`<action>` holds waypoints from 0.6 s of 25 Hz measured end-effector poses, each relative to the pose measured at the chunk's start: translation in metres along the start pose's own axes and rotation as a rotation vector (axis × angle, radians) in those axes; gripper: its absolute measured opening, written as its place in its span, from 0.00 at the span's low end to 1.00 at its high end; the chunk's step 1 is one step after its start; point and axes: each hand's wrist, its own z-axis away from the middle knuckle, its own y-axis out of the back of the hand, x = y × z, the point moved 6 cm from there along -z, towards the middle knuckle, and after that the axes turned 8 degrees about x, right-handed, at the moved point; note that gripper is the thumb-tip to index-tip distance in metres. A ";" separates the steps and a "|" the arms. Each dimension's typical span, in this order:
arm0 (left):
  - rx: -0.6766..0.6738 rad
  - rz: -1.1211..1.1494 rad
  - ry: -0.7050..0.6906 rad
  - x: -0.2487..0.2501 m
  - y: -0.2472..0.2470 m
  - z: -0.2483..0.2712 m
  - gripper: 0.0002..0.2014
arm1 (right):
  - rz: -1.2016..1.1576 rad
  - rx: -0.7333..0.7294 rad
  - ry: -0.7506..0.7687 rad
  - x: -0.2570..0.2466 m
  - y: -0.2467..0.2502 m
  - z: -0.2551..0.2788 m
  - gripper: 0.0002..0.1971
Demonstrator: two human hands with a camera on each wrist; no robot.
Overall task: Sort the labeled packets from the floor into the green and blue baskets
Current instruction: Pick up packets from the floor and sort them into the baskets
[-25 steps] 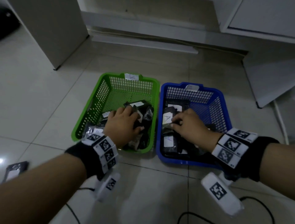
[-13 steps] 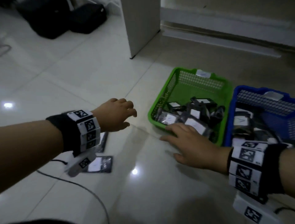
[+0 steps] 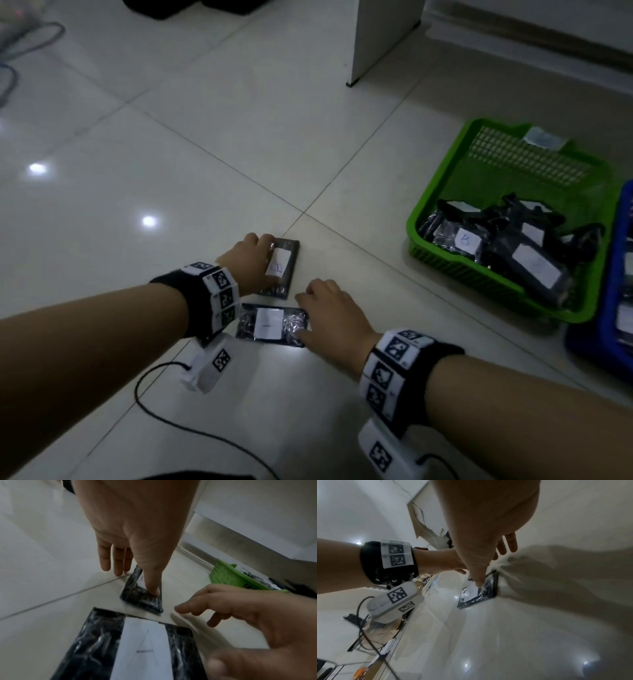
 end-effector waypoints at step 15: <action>-0.048 1.071 0.171 0.075 0.074 -0.018 0.10 | -0.793 0.106 -0.495 0.102 0.117 0.010 0.11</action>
